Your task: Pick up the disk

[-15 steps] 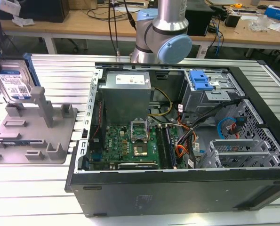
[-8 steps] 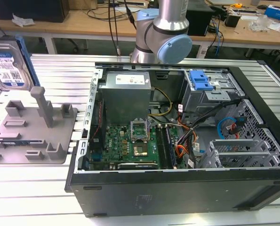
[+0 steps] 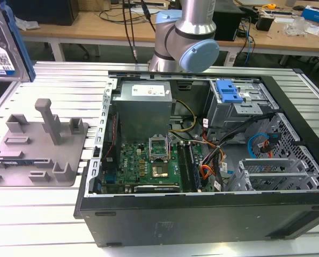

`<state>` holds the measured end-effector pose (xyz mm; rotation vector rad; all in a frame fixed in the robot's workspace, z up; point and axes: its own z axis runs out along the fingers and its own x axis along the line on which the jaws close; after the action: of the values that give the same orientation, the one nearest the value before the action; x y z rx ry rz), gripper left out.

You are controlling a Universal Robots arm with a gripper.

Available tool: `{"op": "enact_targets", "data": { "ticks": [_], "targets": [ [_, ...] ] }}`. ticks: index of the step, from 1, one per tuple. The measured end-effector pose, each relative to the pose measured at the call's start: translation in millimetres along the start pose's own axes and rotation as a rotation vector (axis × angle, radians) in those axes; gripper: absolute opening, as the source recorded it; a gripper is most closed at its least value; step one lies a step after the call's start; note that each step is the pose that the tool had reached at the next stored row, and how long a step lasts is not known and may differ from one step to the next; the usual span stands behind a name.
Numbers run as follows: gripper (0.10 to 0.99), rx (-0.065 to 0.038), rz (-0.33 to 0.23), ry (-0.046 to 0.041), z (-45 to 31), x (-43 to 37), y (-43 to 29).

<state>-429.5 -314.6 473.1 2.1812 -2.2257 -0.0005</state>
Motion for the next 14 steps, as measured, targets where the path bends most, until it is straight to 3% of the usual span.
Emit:
{"op": "enact_targets", "data": {
  "ticks": [5, 7, 14],
  "targets": [
    [0.369, 0.000, 0.000, -0.0001, -31.3, 4.4, 0.5],
    [0.369, 0.000, 0.000, -0.0002, -39.7, 5.4, 0.7],
    [0.369, 0.000, 0.000, -0.0006, -40.5, 5.7, 0.6]
  ]
}}
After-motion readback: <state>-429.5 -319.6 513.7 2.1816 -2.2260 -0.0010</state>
